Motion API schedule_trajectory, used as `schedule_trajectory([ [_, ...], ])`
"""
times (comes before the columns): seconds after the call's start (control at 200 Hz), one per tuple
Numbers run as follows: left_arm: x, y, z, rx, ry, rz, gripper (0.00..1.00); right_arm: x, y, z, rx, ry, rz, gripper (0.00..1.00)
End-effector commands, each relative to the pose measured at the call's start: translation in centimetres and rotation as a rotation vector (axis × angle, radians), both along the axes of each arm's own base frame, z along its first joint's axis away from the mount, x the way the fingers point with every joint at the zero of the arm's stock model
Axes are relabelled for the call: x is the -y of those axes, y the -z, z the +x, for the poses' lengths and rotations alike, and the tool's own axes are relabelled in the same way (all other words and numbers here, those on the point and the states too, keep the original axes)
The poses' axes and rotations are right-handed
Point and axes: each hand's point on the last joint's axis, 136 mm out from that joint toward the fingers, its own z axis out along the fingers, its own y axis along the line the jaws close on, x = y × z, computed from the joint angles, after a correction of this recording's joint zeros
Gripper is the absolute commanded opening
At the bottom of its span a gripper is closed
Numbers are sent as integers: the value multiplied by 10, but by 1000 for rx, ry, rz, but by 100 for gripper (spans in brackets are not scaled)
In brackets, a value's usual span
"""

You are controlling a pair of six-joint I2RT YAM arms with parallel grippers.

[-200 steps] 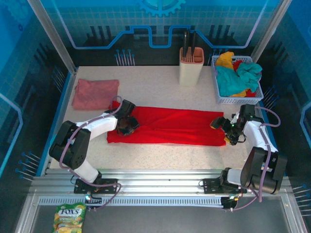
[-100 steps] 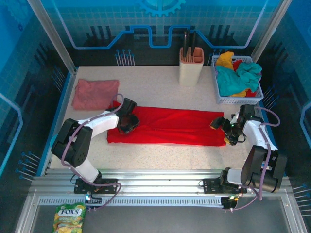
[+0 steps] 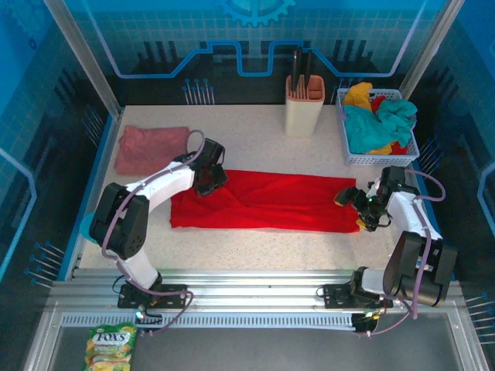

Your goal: Fold and stack the t-shirts

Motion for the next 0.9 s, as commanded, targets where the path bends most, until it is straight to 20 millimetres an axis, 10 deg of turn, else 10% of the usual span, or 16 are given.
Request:
schedule_trajectory([
  [0.0,-1,17,-3,-61,72,97,0,-6,-6,4,18,-27,25,97],
  [0.635,31,14,40,-17,183,268,0,-12,-5,-1,12,-52,36,96],
  [0.765,35,22,42,-47,214,277,38,-14,-7,-1,14,-66,35,97],
  [0.895,30,10,34,-49,226,291,49,-21,-16,1,51,-98,25,98],
])
